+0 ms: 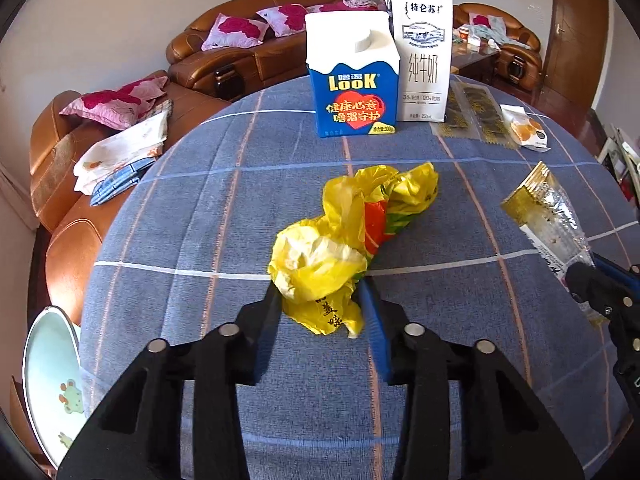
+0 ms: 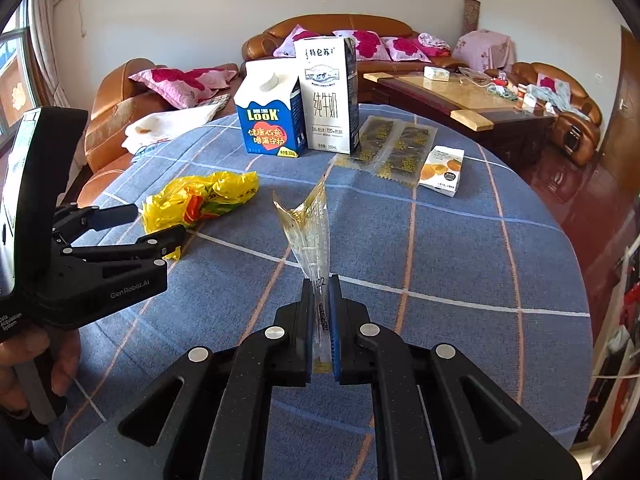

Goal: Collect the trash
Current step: 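Grasp the yellow plastic bag with the left gripper while the right gripper grasps the clear wrapper, then carry the yellow bag and clear wrapper over the wastebasket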

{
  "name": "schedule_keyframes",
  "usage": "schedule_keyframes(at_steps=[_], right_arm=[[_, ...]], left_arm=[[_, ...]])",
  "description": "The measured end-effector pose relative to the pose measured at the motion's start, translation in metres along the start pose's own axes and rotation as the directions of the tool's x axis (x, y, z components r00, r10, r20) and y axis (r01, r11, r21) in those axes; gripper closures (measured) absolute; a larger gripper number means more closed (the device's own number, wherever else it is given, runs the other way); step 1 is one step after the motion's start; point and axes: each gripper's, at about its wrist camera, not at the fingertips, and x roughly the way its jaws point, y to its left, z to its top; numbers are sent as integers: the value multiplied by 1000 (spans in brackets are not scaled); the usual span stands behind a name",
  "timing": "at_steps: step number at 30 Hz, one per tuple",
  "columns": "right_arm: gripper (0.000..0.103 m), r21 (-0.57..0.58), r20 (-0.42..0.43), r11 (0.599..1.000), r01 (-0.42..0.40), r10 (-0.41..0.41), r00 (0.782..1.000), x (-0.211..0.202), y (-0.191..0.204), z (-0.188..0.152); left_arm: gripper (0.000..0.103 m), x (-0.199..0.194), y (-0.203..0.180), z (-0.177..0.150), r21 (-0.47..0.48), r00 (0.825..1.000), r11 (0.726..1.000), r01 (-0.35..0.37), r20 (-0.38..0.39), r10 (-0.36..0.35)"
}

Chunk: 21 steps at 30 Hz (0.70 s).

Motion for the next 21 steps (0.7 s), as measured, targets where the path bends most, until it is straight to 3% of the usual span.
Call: schedule_keyframes(at_steps=[9,21], right_arm=[[94,7,6,1000,-14,13,1000,2,10,2],[94,2,73,993,-118,118,990,7,68,20]], left_arm=[[72,-31,26,-13,-51,999,999,-17,47,19],[72,-111,100,-69,-189,977,972,-138,135,165]])
